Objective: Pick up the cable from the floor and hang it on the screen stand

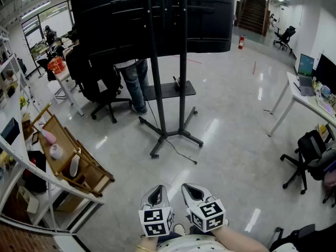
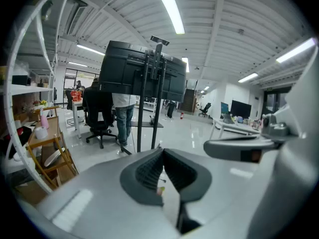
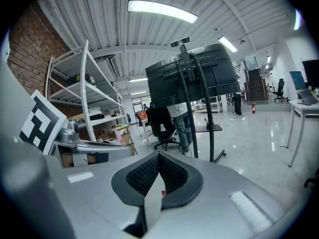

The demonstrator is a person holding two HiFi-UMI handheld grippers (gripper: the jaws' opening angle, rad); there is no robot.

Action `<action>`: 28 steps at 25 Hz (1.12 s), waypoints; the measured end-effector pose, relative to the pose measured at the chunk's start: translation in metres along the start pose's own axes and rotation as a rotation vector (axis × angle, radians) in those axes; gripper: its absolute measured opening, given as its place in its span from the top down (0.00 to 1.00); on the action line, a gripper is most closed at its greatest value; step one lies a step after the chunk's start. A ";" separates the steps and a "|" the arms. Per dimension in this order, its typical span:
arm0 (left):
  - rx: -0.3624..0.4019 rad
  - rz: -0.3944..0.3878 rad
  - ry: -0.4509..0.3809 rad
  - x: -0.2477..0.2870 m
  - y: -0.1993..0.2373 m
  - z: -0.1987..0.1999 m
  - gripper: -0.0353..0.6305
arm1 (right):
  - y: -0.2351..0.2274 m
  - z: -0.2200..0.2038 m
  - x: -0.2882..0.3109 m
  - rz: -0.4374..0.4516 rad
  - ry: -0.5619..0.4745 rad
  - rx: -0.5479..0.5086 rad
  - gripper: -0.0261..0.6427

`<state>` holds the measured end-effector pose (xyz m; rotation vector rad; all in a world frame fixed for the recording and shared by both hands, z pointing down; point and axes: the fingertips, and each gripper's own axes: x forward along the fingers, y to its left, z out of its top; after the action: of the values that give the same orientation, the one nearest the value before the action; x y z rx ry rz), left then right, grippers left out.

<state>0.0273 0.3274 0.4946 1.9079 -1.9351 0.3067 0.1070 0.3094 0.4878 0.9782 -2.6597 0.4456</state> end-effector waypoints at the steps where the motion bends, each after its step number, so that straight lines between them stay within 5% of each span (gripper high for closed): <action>1: -0.003 -0.003 -0.002 0.002 0.002 0.002 0.94 | 0.000 0.001 0.002 0.000 0.000 -0.002 0.96; 14: -0.031 0.016 -0.006 0.080 0.034 0.035 0.94 | -0.041 0.027 0.075 0.016 0.025 -0.025 0.96; 28: -0.095 0.122 0.001 0.287 0.122 0.124 0.94 | -0.153 0.125 0.296 0.101 0.066 -0.113 0.96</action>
<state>-0.1053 0.0201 0.5227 1.7338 -2.0324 0.2464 -0.0269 -0.0199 0.5072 0.7860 -2.6509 0.3387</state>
